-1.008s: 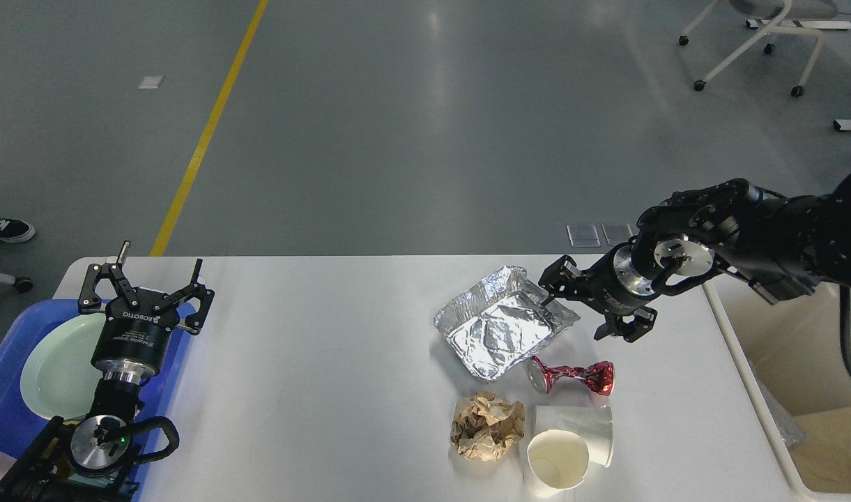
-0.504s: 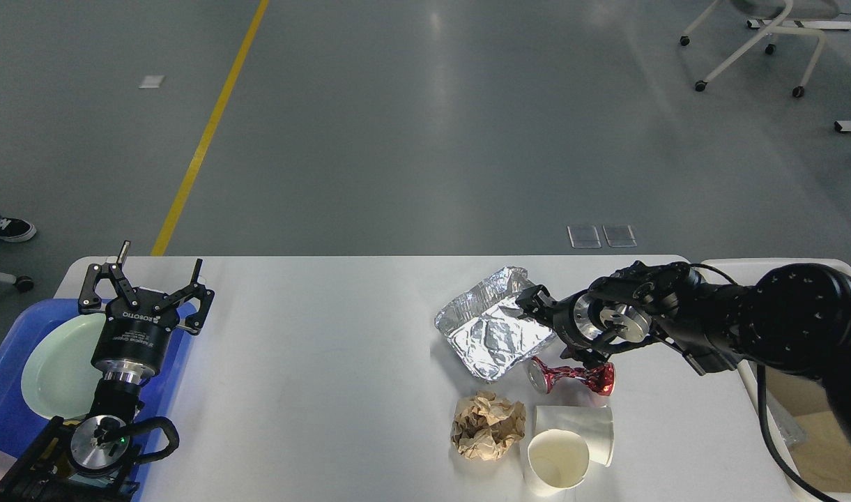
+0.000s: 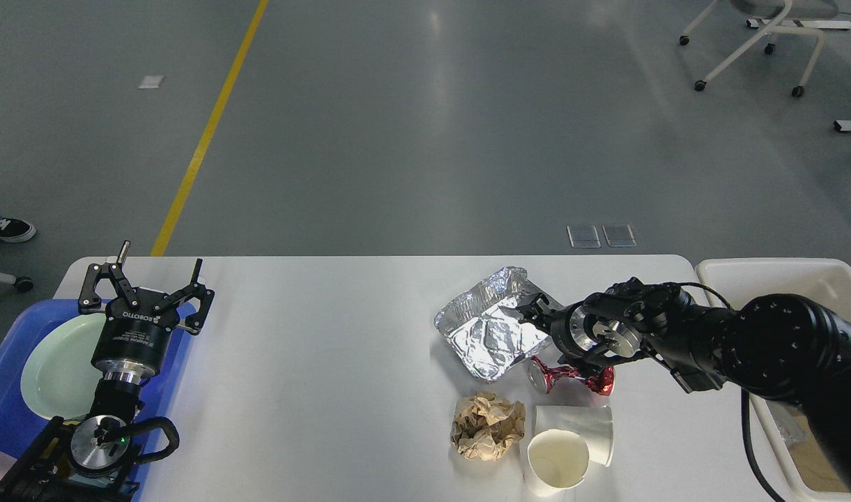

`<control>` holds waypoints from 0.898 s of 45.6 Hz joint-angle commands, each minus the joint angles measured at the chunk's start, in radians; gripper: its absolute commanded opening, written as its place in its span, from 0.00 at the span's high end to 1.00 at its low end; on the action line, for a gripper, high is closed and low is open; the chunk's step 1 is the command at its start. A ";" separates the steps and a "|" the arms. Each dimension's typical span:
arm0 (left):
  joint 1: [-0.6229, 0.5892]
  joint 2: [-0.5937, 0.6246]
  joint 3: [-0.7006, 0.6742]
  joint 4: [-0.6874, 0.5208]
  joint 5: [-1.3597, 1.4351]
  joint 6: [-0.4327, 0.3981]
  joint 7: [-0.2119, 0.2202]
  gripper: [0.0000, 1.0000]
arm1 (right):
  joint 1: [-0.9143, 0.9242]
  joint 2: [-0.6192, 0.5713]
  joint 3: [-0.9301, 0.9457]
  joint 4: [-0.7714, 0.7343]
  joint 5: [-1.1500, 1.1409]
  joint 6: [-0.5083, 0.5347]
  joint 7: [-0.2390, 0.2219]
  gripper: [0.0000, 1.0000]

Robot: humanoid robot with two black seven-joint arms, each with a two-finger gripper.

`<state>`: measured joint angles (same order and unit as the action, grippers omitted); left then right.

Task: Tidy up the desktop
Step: 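Lower the right gripper onto the edge of the foil tray and grasp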

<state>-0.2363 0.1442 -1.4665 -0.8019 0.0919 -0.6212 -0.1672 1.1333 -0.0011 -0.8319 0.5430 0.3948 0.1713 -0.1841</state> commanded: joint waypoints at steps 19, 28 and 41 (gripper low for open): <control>0.000 0.000 0.000 0.000 0.000 0.000 0.000 0.04 | -0.013 0.006 0.002 0.000 -0.001 -0.059 0.000 0.37; 0.000 0.000 0.000 0.001 0.000 0.000 0.000 0.04 | -0.013 0.006 0.002 0.002 -0.004 -0.058 0.000 0.76; 0.000 0.000 0.000 0.000 0.000 0.000 0.000 0.04 | -0.013 0.006 0.002 0.005 -0.005 -0.049 0.000 1.00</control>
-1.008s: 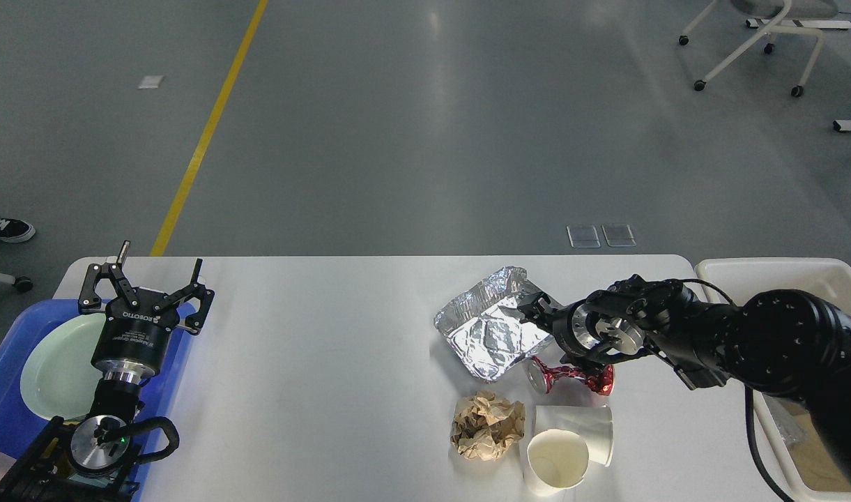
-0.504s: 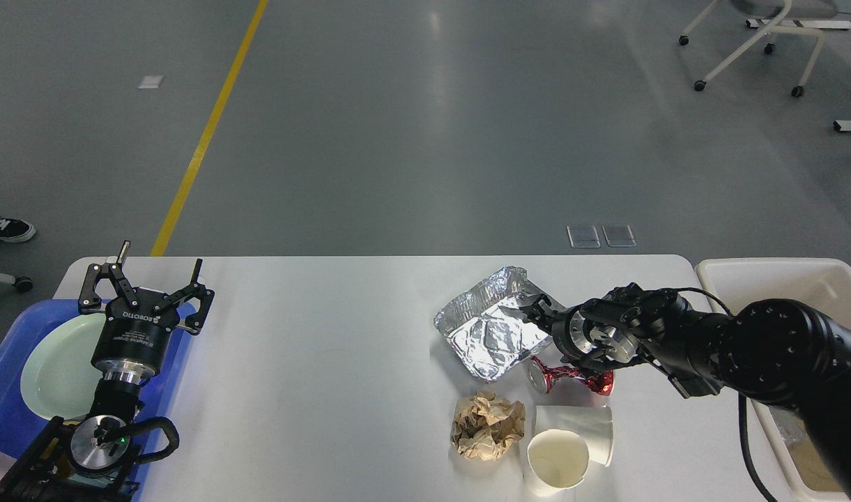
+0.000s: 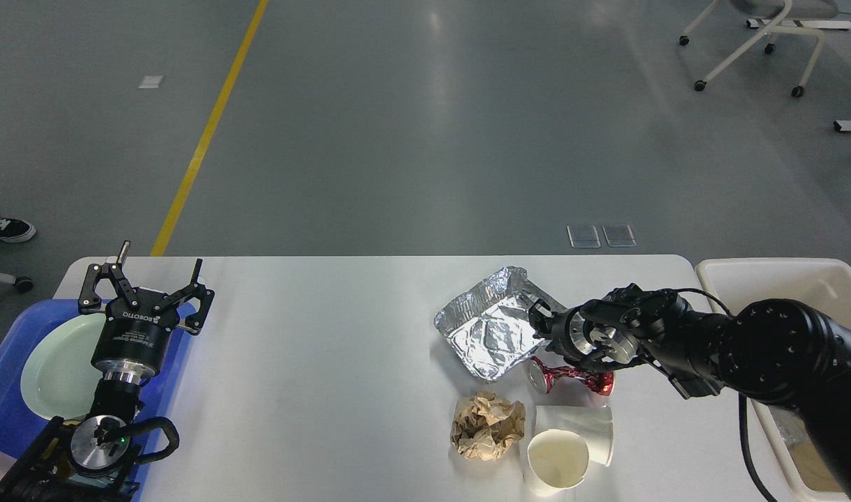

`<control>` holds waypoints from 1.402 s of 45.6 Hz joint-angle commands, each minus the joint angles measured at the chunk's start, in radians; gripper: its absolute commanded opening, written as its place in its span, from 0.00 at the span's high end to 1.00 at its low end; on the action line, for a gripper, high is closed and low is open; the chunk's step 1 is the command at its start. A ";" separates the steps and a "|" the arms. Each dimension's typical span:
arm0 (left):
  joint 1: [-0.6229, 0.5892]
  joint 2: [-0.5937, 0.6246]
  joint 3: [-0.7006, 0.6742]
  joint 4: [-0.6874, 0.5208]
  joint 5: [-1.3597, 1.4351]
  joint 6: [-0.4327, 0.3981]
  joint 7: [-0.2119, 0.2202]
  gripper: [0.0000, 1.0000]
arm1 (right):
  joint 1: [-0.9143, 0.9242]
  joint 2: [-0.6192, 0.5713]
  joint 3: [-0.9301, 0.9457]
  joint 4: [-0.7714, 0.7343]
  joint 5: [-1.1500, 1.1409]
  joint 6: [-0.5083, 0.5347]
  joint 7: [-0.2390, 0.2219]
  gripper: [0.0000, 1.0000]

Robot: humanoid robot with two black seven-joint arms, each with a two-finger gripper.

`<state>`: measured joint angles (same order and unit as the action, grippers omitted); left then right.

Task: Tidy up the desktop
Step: 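Lower the right gripper onto the edge of the foil tray and grasp, then lift the foil tray and carry it over the white bin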

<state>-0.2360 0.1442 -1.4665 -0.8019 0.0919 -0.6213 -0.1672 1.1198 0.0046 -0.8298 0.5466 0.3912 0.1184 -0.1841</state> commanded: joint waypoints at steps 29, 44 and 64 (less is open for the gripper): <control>0.000 0.000 0.000 0.000 0.000 0.000 0.000 0.04 | 0.072 -0.012 0.021 0.024 0.020 0.032 -0.024 1.00; 0.000 0.000 0.000 0.001 0.000 0.000 0.002 0.04 | 0.319 -0.176 0.002 0.222 0.000 0.204 -0.024 1.00; 0.000 0.000 0.000 0.000 0.000 0.000 0.002 0.04 | 0.899 -0.328 -0.232 0.766 -0.325 0.385 -0.021 1.00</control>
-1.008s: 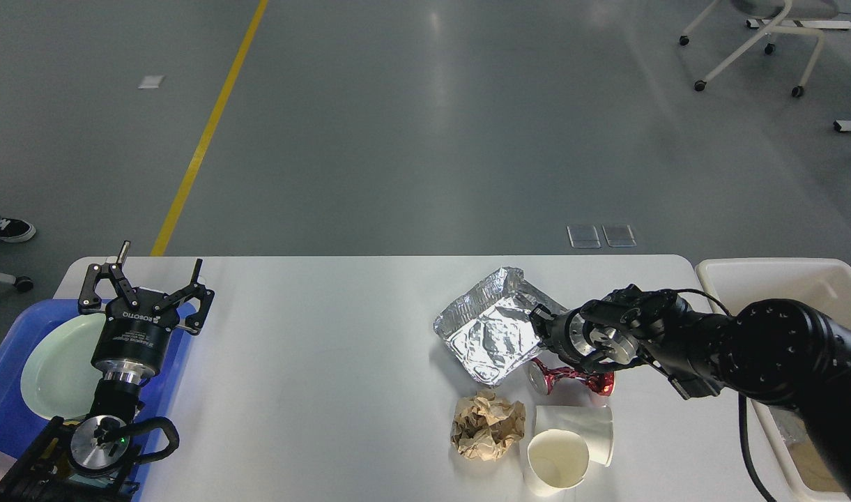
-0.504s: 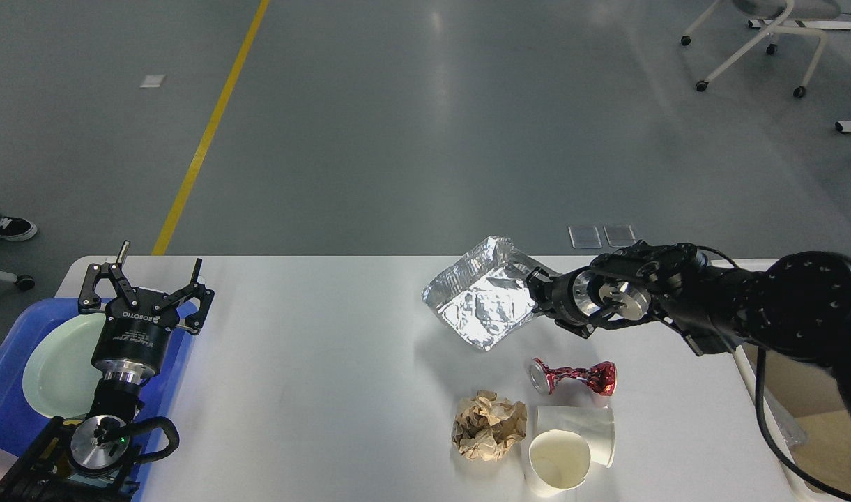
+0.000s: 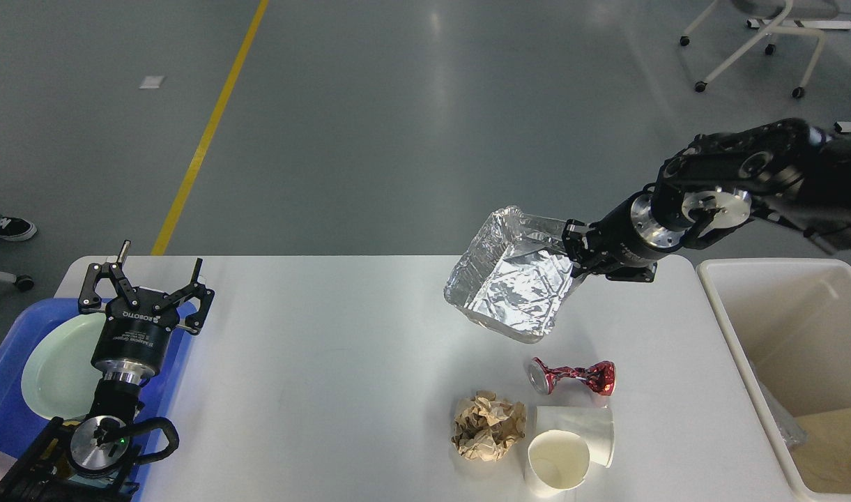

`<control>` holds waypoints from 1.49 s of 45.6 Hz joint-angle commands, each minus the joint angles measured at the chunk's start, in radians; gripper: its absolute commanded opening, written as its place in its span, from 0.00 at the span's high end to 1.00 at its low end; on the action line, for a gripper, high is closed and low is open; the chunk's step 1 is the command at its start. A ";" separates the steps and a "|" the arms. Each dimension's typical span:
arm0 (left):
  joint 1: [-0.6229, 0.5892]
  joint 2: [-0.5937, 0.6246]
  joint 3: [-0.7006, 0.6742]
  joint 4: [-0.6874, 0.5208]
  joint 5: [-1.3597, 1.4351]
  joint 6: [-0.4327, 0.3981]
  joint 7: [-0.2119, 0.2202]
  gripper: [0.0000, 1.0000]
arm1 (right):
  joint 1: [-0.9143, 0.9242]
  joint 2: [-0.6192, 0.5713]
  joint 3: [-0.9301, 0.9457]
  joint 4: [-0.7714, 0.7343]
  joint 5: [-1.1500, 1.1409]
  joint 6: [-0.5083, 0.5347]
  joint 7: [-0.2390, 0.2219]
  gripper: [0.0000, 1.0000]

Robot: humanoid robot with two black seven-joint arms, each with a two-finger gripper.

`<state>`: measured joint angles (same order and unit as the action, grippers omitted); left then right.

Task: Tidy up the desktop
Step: 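Lift the foil tray and carry it over the white bin, then release the foil tray into the bin with the right gripper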

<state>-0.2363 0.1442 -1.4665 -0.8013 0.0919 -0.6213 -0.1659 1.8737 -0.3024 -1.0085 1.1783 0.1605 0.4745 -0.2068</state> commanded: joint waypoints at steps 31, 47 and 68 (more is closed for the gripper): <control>0.000 0.000 0.000 -0.001 0.000 0.000 -0.001 0.04 | 0.456 -0.202 -0.139 0.515 -0.341 0.087 0.001 1.00; 0.002 0.000 0.000 0.001 0.000 0.000 -0.001 0.04 | 0.205 -0.461 -0.197 0.206 -0.413 0.082 0.001 1.00; 0.002 0.000 0.000 -0.001 0.000 0.000 -0.001 0.04 | -0.603 -0.567 0.241 -0.413 -0.412 -0.085 0.006 1.00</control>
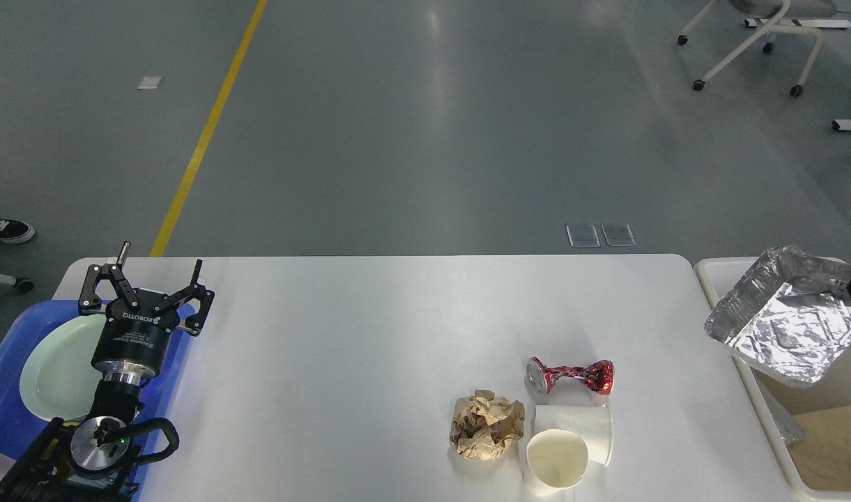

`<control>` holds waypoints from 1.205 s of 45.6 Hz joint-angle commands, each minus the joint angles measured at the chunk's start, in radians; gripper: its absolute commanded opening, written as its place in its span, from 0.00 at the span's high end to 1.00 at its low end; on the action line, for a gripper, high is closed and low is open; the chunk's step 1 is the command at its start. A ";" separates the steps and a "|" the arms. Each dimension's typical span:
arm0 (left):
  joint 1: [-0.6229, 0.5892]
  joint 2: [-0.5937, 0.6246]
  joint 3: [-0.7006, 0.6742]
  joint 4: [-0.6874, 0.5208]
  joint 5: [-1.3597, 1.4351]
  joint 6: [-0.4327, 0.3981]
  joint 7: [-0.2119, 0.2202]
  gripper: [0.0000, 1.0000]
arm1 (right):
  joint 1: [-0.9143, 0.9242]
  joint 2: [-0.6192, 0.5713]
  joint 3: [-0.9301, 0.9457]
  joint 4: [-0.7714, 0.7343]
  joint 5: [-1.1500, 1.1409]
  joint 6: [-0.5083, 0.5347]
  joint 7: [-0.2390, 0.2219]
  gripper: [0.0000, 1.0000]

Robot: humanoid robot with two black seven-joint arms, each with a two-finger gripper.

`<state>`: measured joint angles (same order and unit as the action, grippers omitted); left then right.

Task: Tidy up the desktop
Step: 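Release the foil tray into the bin with the right gripper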

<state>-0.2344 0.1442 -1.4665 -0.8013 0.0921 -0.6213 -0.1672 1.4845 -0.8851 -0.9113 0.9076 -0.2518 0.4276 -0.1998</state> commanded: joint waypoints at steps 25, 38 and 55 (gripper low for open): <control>0.000 0.000 0.000 0.001 0.000 0.000 0.000 0.04 | -0.793 0.207 0.664 -0.572 0.006 -0.446 0.005 1.00; 0.000 0.000 0.000 0.001 0.000 0.000 0.000 0.04 | -0.917 0.360 0.666 -0.676 0.009 -0.628 0.000 1.00; 0.000 0.000 0.000 -0.001 0.000 0.000 0.000 0.04 | -0.963 0.457 0.647 -0.704 0.023 -0.678 0.000 1.00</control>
<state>-0.2348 0.1442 -1.4665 -0.8014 0.0921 -0.6213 -0.1672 0.5332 -0.4570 -0.2569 0.2031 -0.2275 -0.2487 -0.2004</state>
